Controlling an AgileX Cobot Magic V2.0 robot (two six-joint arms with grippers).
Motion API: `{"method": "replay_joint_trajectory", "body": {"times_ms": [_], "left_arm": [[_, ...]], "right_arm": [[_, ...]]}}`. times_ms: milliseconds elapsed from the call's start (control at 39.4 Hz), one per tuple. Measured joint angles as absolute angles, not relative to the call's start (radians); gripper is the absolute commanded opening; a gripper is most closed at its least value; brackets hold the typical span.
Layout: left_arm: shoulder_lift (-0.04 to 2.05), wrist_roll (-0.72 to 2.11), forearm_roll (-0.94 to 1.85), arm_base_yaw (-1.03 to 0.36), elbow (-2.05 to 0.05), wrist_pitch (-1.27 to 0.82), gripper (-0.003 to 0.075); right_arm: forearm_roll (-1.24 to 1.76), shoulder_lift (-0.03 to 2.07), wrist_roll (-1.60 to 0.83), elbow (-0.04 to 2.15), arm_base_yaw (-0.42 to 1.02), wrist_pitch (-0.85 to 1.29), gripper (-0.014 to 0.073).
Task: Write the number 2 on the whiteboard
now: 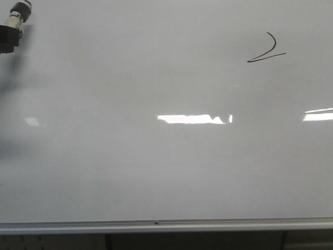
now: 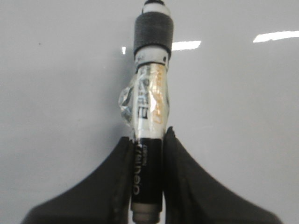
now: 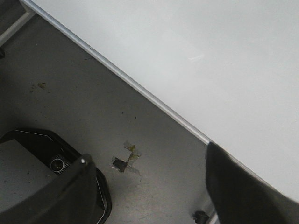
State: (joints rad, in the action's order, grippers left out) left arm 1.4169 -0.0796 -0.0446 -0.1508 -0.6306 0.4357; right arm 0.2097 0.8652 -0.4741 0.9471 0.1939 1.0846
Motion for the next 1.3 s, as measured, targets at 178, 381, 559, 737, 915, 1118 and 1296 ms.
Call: {"method": "replay_joint_trajectory", "body": {"times_ms": [178, 381, 559, 737, 915, 1118, 1296], "left_arm": [[1.477, -0.039, 0.037, -0.151, -0.631, 0.529, 0.0052], [1.539, -0.023, 0.058, -0.151, -0.631, 0.578, 0.0071], [1.555, -0.021, 0.058, -0.151, -0.631, 0.592, 0.0299], [1.557, -0.021, 0.058, -0.151, -0.631, 0.569, 0.0411], [1.487, 0.008, 0.059, -0.151, -0.654, 0.377, 0.0411], [1.296, 0.022, 0.044, -0.151, -0.701, 0.060, 0.0411], [1.141, 0.022, 0.000, -0.151, -0.789, -0.324, 0.0411]], "right_arm": [[0.210, 0.865, -0.474, 0.947, 0.194, 1.085, 0.0520], [0.210, 0.865, -0.474, 0.947, 0.194, 1.085, 0.0520], [0.210, 0.865, -0.474, 0.947, 0.194, 1.085, 0.0520], [0.210, 0.865, -0.472, 0.947, 0.194, 1.085, 0.0520], [0.162, 0.857, -0.454, 0.949, 0.194, 1.087, 0.0520], [0.123, 0.780, -0.337, 0.949, 0.194, 1.115, 0.0520], [0.121, 0.686, -0.253, 0.949, 0.194, 1.136, 0.0520]]}}
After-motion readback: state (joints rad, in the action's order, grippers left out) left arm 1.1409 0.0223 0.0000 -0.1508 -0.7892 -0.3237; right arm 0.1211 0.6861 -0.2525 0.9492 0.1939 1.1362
